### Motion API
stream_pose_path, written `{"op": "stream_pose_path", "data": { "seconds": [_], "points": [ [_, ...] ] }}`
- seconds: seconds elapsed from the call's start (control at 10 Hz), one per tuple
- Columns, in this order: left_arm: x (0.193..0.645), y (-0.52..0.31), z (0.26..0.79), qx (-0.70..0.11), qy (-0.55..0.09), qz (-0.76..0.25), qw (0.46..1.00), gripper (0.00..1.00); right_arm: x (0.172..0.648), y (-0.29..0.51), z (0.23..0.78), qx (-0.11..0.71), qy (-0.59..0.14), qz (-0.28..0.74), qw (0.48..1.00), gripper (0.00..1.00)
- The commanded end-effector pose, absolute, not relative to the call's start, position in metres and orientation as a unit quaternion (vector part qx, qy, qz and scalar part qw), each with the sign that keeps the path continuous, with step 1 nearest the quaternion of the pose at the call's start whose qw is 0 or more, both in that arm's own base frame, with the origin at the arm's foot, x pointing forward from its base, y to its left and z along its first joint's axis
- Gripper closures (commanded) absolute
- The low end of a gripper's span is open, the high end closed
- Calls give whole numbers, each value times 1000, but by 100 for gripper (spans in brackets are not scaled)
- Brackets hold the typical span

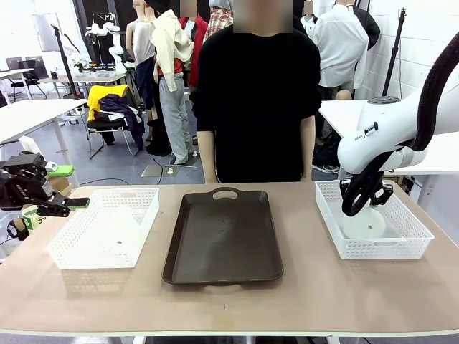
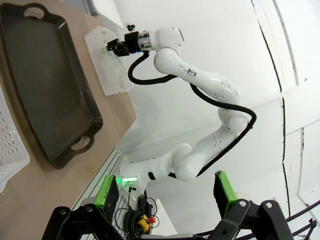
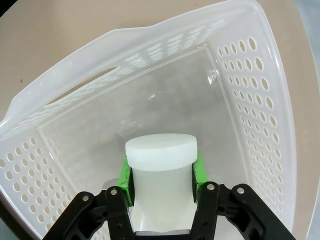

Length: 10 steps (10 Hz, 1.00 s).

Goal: Prepare the laboratory tools.
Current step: Pick up the Big flask that the person points to, then while moving the picked Big flask to the Handle tray indicated by the person, stop as directed by the person.

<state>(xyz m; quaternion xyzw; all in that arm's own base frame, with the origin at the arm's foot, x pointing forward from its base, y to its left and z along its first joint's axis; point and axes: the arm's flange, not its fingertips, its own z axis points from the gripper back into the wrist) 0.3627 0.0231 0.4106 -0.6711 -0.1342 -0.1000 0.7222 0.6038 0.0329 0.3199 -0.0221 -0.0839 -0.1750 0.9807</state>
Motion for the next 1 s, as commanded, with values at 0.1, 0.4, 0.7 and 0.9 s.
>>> {"op": "stream_pose_path", "data": {
  "seconds": [0.1,0.4,0.7,0.9],
  "points": [
    [360,24,412,-673,-135,-103,720,0,604,34,320,-21,-86,-173,981,100],
    [360,24,412,-673,-135,-103,720,0,604,34,320,-21,-86,-173,981,100],
    [360,24,412,-673,-135,-103,720,0,604,34,320,-21,-86,-173,981,100],
    [360,24,412,-673,-135,-103,720,0,604,34,320,-21,-86,-173,981,100]
  ]
}}
